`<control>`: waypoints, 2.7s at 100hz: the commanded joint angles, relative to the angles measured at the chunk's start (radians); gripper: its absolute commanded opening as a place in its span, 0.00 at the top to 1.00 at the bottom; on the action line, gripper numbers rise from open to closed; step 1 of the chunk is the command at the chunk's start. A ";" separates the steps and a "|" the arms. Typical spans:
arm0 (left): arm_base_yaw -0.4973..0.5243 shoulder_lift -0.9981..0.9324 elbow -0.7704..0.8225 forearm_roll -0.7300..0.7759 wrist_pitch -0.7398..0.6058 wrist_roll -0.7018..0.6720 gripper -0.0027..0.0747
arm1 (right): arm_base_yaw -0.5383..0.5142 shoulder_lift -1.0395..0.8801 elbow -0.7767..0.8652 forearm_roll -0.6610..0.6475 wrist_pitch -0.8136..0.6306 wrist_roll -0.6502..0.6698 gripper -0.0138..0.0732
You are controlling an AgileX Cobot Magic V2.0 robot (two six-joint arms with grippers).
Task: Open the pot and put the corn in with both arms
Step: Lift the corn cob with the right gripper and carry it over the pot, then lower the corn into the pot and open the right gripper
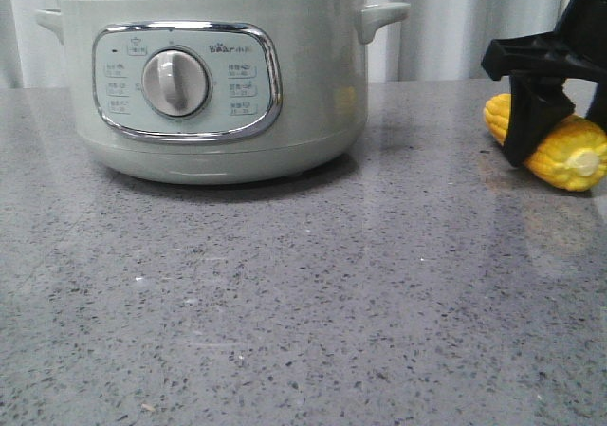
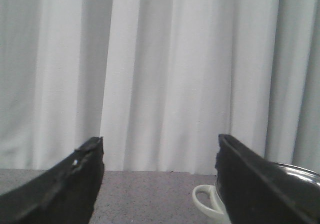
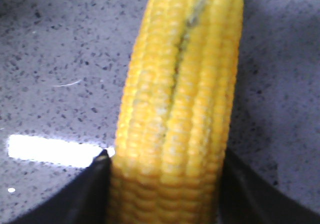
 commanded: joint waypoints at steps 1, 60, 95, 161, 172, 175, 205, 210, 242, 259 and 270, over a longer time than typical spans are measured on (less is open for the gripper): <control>-0.007 0.007 -0.026 -0.021 -0.041 0.001 0.43 | -0.006 -0.056 -0.045 0.018 -0.021 0.000 0.79; -0.082 0.041 -0.026 -0.087 0.066 0.001 0.53 | 0.275 -0.161 -0.443 0.176 -0.200 -0.077 0.92; -0.138 0.049 -0.026 -0.123 0.197 0.001 0.96 | 0.419 0.100 -0.495 0.160 -0.365 -0.090 0.81; -0.195 -0.071 -0.020 -0.023 0.289 0.162 0.99 | 0.368 -0.200 -0.431 0.016 -0.103 -0.090 0.52; -0.195 -0.139 0.013 -0.014 0.285 0.162 0.99 | 0.370 -0.389 -0.315 -0.038 -0.111 -0.103 0.78; -0.195 -0.156 0.030 -0.013 0.285 0.162 0.99 | 0.370 -0.441 -0.264 -0.052 -0.116 -0.107 0.85; -0.195 -0.229 0.150 -0.023 0.287 0.162 0.99 | 0.370 -1.056 0.232 -0.196 -0.235 -0.107 0.92; -0.195 -0.229 0.156 -0.023 0.287 0.162 0.99 | 0.370 -1.165 0.314 -0.211 -0.270 -0.107 0.92; -0.195 -0.227 0.163 -0.023 0.287 0.162 0.99 | 0.370 -1.578 0.524 -0.310 -0.164 0.116 0.92; -0.195 -0.227 0.163 -0.051 0.287 0.162 0.99 | 0.370 -1.551 0.535 -0.311 -0.153 0.116 0.92; -0.195 -0.227 0.163 -0.137 0.287 0.162 0.99 | 0.370 -1.551 0.535 -0.311 -0.153 0.116 0.92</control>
